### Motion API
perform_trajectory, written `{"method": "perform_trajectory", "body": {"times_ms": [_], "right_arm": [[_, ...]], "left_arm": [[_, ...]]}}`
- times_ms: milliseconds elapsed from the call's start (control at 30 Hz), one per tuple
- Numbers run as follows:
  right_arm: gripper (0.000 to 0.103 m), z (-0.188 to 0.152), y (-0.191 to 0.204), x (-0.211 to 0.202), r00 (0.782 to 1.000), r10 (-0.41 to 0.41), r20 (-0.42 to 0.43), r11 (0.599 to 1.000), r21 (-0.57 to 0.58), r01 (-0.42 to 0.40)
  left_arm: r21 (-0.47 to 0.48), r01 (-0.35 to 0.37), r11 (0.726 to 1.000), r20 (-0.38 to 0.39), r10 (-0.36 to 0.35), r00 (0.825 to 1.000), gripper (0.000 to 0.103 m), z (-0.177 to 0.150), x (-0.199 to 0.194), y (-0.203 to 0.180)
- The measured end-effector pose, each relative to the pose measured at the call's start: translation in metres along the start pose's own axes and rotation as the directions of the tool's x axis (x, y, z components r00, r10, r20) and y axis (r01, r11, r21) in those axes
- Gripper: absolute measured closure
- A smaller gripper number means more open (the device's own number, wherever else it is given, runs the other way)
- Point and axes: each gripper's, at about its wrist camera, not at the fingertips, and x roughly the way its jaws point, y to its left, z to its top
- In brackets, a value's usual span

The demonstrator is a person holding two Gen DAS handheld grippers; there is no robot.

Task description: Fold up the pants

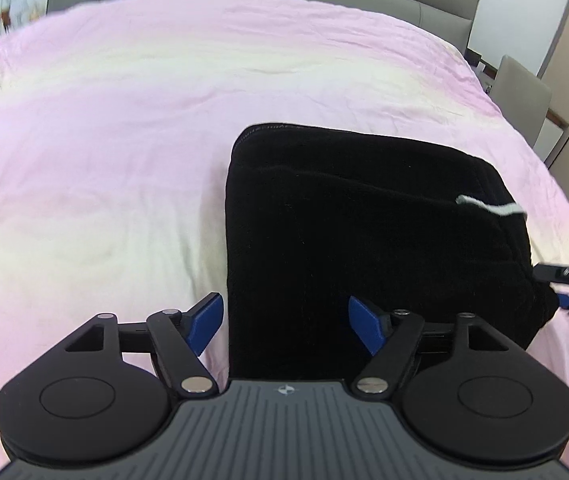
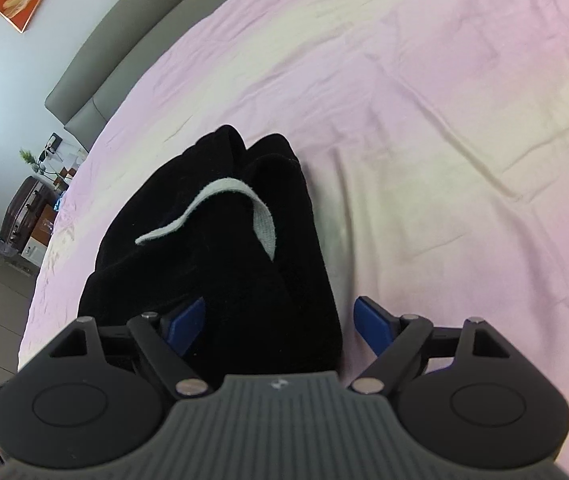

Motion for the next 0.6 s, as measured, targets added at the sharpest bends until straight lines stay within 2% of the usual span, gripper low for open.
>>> {"method": "perform_trajectory", "body": {"times_ms": [100,167,300,433,533,600], "right_arm": [[0.024,0.01,-0.009,0.019,0.996,0.053,-0.073,0.998,0.026,-0.051],[0.023,0.016,-0.014,0.032,0.988,0.096,-0.12,0.994,0.057,-0.09],[0.025,0.029,-0.021,0.052,0.964,0.17,-0.205,0.984,0.091,-0.154],[0.025,0.036,-0.02,0.071,0.946,0.206,-0.249,0.978,0.096,-0.187],[0.028,0.04,-0.02,0.082,0.939,0.223,-0.263,0.974,0.098,-0.204],[0.034,0.04,-0.016,0.083,0.938,0.221,-0.266,0.975,0.076,-0.208]], "left_arm": [[-0.071,0.083,0.994,-0.045,-0.086,0.995,0.012,0.008,0.02,0.018],[-0.122,0.144,0.982,-0.073,-0.154,0.985,0.007,0.011,0.034,0.031],[-0.201,0.247,0.948,-0.115,-0.273,0.955,0.005,0.013,0.059,0.051],[-0.27,0.319,0.909,-0.132,-0.363,0.923,0.011,0.018,0.078,0.063],[-0.287,0.335,0.897,-0.134,-0.384,0.914,0.016,0.018,0.085,0.064],[-0.293,0.334,0.896,-0.136,-0.385,0.913,0.02,0.018,0.085,0.064]]}}
